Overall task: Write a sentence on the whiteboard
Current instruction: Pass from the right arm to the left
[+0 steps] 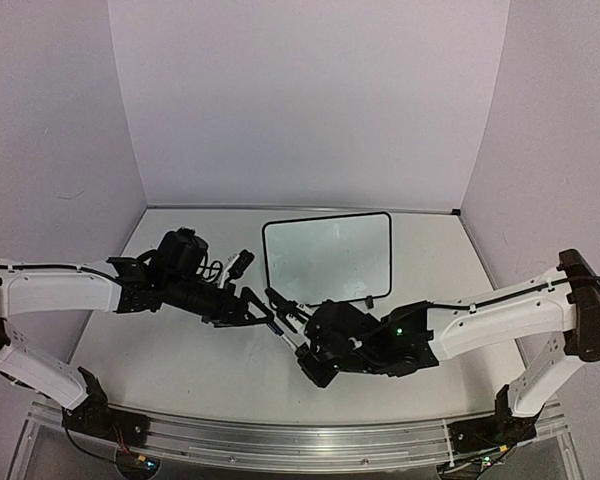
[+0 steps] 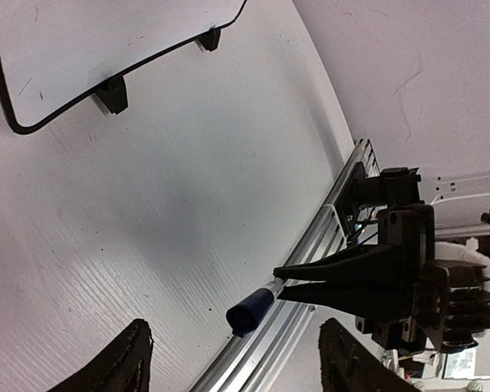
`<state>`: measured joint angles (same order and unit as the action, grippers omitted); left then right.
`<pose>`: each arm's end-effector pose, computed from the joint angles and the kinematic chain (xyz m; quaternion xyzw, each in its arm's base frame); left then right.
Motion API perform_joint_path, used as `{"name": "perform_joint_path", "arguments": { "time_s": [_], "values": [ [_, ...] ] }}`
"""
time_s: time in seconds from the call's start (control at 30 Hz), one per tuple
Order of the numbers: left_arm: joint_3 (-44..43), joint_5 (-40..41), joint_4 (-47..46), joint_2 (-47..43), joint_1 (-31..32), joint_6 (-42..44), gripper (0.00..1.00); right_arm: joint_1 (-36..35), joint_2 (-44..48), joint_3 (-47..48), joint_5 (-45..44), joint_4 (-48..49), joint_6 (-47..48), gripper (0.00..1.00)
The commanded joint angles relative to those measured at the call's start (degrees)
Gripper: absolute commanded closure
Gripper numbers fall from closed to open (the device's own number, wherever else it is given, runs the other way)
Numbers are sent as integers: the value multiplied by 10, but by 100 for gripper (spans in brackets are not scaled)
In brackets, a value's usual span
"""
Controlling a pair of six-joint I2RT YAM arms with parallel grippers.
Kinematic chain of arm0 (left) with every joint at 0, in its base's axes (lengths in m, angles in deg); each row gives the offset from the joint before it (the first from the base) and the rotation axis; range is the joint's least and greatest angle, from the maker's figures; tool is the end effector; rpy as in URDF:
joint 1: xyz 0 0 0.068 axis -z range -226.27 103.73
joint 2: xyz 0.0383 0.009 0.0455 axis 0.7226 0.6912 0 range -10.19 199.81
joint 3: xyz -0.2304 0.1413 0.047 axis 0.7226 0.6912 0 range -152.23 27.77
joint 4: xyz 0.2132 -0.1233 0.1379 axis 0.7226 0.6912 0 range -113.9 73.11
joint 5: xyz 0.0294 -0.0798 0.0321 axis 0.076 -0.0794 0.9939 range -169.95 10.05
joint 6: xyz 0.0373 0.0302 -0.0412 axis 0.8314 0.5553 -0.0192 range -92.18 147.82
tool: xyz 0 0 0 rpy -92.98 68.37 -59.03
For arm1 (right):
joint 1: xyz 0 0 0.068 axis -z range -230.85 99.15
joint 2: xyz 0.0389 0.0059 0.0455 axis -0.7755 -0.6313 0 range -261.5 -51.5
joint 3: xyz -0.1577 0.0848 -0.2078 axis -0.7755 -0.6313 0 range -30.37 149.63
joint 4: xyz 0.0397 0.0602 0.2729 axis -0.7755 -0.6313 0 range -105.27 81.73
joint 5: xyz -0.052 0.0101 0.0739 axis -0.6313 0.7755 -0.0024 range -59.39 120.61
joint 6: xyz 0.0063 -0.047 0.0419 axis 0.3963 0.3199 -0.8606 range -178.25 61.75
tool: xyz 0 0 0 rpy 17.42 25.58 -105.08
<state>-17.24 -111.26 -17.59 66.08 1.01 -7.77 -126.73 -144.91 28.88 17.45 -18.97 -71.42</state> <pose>0.1904 -0.2434 0.2138 0.2066 0.8472 -0.4630 0.1588 0.1027 0.3624 0.1926 -0.4397 0.8063 0.1919 0.3461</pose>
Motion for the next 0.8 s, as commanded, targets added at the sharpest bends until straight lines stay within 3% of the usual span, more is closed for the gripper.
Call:
{"name": "perform_joint_path", "arguments": {
  "time_s": [0.0,0.23,0.6,0.7,0.77],
  "values": [
    [-37,-6,-18,12,19,-7,36,2,18,23,6,16,17,100],
    [-42,-6,-31,27,24,-22,62,2,13,28,1,17,27,100],
    [-42,-10,-41,41,28,-38,79,2,12,31,5,21,32,100],
    [-36,-15,-57,41,28,-52,95,2,14,27,-4,22,28,100],
    [-30,-12,-60,37,28,-59,100,2,20,21,-20,23,18,98]
  ]
}}
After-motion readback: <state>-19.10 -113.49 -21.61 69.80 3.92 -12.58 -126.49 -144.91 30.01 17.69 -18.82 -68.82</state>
